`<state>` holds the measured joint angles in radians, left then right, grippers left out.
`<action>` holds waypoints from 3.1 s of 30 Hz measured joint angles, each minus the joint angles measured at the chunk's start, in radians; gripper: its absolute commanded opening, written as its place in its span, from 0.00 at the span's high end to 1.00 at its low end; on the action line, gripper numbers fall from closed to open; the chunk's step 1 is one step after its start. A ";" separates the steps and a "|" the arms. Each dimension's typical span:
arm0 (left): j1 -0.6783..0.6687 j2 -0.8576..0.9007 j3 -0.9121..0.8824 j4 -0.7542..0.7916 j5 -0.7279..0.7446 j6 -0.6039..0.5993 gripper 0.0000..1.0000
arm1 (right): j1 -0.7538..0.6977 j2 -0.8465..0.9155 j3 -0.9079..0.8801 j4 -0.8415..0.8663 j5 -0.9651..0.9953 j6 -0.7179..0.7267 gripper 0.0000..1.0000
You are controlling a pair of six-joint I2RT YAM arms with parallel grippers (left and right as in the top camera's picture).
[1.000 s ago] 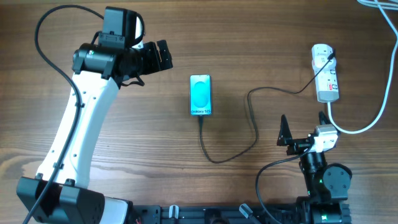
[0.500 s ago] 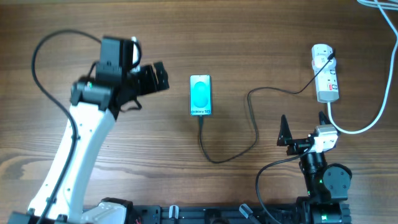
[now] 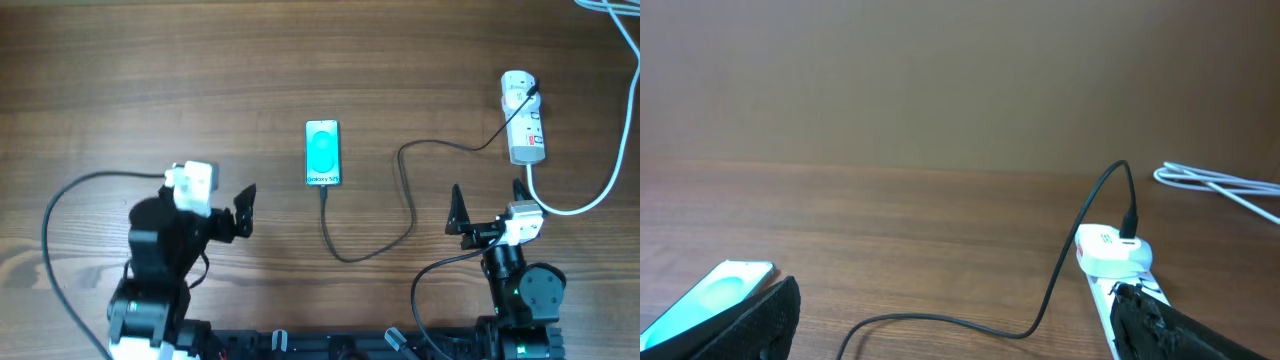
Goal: Plug charger to phone and switch on socket
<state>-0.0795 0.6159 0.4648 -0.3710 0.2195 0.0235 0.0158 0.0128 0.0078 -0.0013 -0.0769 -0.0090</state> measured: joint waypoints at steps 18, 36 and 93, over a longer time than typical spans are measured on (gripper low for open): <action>0.087 -0.537 -0.435 0.391 0.021 0.005 0.00 | 0.000 0.000 0.000 -0.001 0.000 -0.004 0.00; 0.088 -0.602 -0.451 0.296 -0.189 -0.005 0.00 | 0.000 0.000 0.000 0.000 0.000 -0.004 0.00; 0.088 -0.602 -0.451 0.296 -0.226 0.025 0.00 | 0.000 0.000 0.000 0.000 0.000 -0.004 0.00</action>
<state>0.0086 0.0139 0.0139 -0.0753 -0.0063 0.0483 0.0158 0.0128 0.0074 -0.0017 -0.0765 -0.0128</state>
